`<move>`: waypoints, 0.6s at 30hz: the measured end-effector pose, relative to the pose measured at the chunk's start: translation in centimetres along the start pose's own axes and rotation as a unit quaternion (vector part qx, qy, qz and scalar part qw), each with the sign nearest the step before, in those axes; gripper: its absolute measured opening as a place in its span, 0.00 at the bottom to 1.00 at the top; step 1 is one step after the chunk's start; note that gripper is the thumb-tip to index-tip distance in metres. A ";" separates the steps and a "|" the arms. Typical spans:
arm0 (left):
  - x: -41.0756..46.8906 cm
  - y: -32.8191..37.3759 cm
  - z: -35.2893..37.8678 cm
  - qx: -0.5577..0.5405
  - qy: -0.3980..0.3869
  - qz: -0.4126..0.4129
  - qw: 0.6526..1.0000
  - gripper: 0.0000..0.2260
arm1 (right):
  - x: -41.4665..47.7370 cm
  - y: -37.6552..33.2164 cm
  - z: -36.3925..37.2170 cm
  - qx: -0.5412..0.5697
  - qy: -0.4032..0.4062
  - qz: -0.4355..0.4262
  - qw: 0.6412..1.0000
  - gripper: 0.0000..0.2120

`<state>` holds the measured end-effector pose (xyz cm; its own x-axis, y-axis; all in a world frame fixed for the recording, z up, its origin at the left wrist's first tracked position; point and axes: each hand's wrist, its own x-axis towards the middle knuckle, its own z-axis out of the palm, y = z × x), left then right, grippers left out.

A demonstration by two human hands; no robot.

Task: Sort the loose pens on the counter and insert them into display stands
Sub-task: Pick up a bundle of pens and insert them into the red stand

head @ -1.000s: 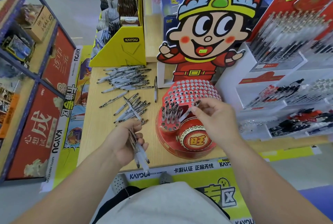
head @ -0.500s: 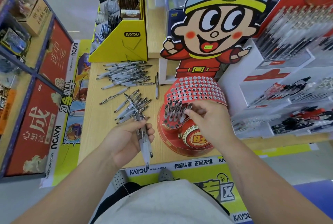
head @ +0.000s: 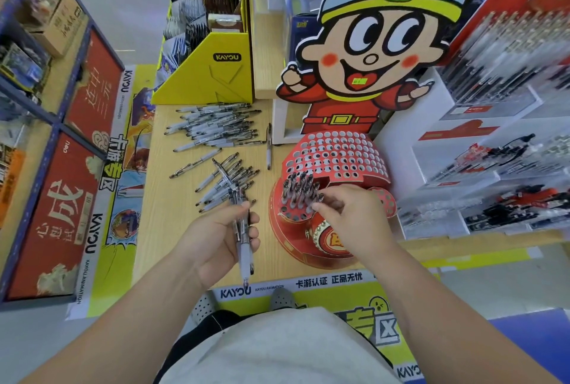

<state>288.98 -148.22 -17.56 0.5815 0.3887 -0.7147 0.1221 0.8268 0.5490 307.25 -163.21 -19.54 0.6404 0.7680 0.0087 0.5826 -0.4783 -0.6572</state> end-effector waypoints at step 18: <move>-1.0 -0.3 0.7 0.057 -0.028 0.029 0.998 0.07 | 0.5 0.2 0.8 -0.075 -0.027 0.013 0.997 0.05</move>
<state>288.93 -149.12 -16.68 0.6336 0.4091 -0.6567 0.1761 0.7503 0.6372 307.31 -162.59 -20.23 0.6312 0.7740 -0.0505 0.6367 -0.5542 -0.5361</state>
